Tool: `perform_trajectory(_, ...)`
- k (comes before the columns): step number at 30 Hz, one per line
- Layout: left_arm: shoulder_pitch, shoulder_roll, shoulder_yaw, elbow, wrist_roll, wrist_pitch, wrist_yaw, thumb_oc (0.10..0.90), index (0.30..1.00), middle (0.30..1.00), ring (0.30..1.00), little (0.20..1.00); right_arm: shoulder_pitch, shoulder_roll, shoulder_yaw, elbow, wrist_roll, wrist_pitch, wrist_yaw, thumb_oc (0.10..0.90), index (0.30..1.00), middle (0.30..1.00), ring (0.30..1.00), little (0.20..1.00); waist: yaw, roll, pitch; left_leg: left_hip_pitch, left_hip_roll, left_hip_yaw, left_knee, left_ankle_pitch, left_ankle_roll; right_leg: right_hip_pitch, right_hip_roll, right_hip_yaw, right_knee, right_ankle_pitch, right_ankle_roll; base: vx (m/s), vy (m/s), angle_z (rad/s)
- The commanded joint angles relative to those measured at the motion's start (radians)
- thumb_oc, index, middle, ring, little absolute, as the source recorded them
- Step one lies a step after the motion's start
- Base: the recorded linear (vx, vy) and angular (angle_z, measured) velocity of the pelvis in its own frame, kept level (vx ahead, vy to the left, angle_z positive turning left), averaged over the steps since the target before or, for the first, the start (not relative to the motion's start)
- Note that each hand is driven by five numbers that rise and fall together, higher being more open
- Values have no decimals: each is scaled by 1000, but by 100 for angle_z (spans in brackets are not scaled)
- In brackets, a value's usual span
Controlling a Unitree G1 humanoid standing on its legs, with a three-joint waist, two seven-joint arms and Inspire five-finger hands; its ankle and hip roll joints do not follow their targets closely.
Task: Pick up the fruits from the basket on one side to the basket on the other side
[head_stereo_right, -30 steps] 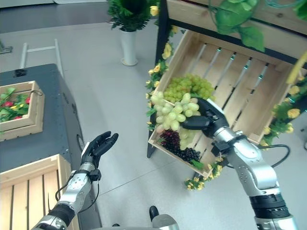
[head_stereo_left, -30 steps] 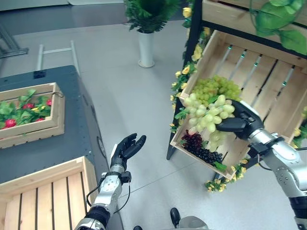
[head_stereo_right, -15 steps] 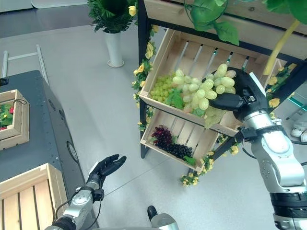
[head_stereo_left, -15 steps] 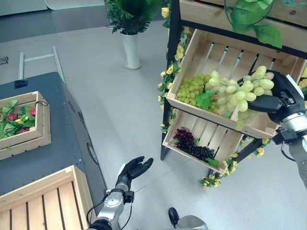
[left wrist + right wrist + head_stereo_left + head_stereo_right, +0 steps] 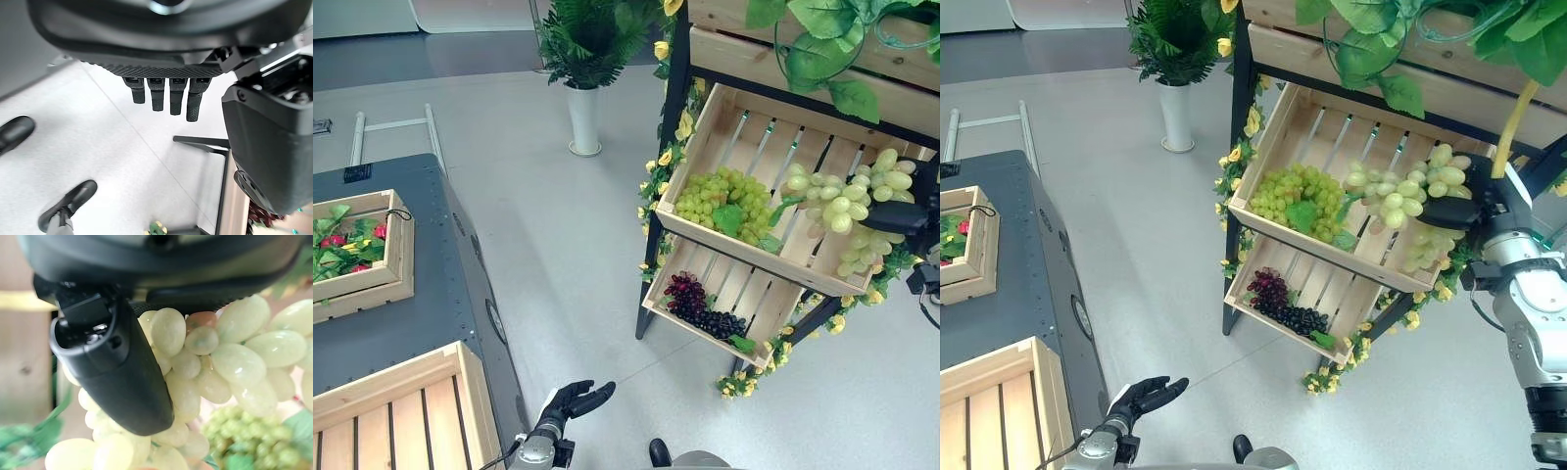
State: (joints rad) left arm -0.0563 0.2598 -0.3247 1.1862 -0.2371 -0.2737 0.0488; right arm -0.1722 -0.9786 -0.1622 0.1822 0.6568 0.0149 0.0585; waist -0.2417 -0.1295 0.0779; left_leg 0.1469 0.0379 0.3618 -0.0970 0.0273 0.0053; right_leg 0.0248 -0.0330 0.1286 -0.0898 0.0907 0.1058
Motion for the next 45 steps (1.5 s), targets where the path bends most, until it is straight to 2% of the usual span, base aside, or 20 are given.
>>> perform_trajectory(1, -74, 17, -8, -24, 31, -67, -15, 800, 900, 900, 900, 900, -260, -107, -17, 75, -92, -135, -51, 400, 300, 300, 300, 300, 64, 4, -37, 20, -18, -79, 10, -128, 0, 39, 78, -33, 3, -46, -12, 0, 0, 0)
perform_trajectory(2, -77, 18, -13, -32, 32, -68, -18, 800, 900, 900, 900, 900, -278, -116, 11, 107, -188, -147, -56, 400, 300, 300, 300, 300, 70, 5, -38, 19, -20, -82, 10, -128, 0, 38, 78, -36, 3, -46, -12, 0, 0, 0)
perform_trajectory(5, -80, 18, -19, -49, 31, -71, -24, 800, 900, 900, 900, 900, -305, -137, 68, 164, -214, -131, -40, 400, 300, 300, 300, 300, 78, 5, -39, 18, -21, -88, 10, -127, 0, 38, 77, -41, 3, -46, -12, 0, 0, 0)
perform_trajectory(16, -95, 18, -66, -71, 46, -69, -71, 800, 900, 900, 900, 900, -425, -87, 202, 426, -187, -117, 1, 400, 300, 300, 300, 300, 125, 7, -23, 18, -29, -112, 10, -127, 2, 46, 67, -72, 3, -47, -15, -8, -5, 5)
perform_trajectory(19, -92, 17, -76, -79, 50, -73, -70, 800, 900, 900, 900, 900, -451, -88, 224, 474, -202, -95, 3, 400, 300, 300, 300, 300, 132, 8, -20, 18, -30, -115, 10, -127, 2, 46, 65, -76, 3, -48, -17, 1, 0, 4)
perform_trajectory(28, -87, 21, -79, -84, 57, -69, -63, 800, 900, 900, 900, 900, -502, -105, 230, 587, -174, -80, 14, 400, 300, 300, 300, 300, 144, 13, -18, 19, -32, -120, 10, -130, 2, 50, 62, -85, 3, -52, -20, 0, 1, 1)
perform_trajectory(29, -85, 22, -78, -85, 57, -69, -63, 800, 900, 900, 900, 900, -500, -105, 227, 590, -170, -80, 13, 687, 731, 731, 731, 731, 144, 13, -18, 19, -32, -120, 10, -130, 2, 50, 61, -86, 3, -52, -20, 0, 0, 0)
perform_trajectory(30, -85, 22, -77, -85, 57, -69, -64, 800, 900, 900, 900, 900, -499, -105, 226, 590, -170, -81, 13, 687, 731, 731, 731, 731, 144, 13, -18, 19, -32, -120, 10, -130, 2, 50, 61, -86, 3, -52, -20, 0, 0, 0)
perform_trajectory(31, -82, 24, -76, -87, 56, -70, -67, 800, 900, 900, 900, 900, -501, -107, 227, 587, -169, -85, 14, 800, 900, 900, 900, 900, 144, 15, -18, 19, -33, -121, 10, -130, 2, 50, 61, -84, 3, -53, -21, 0, 0, 0)
perform_trajectory(40, -79, 28, -82, -96, 61, -79, -78, 800, 900, 900, 900, 900, -478, -121, 210, 542, -156, -120, 13, 800, 900, 900, 900, 900, 132, 17, -19, 24, -34, -115, 10, -133, 2, 51, 61, -76, 3, -54, -21, 0, 0, 0)
perform_trajectory(45, -75, 27, -70, -97, 50, -88, -97, 800, 900, 900, 900, 900, -427, -123, 189, 453, -202, -147, 41, 800, 900, 900, 900, 900, 115, 15, -22, 24, -33, -103, 10, -134, 3, 46, 63, -63, 3, -52, -19, 0, 0, 0)
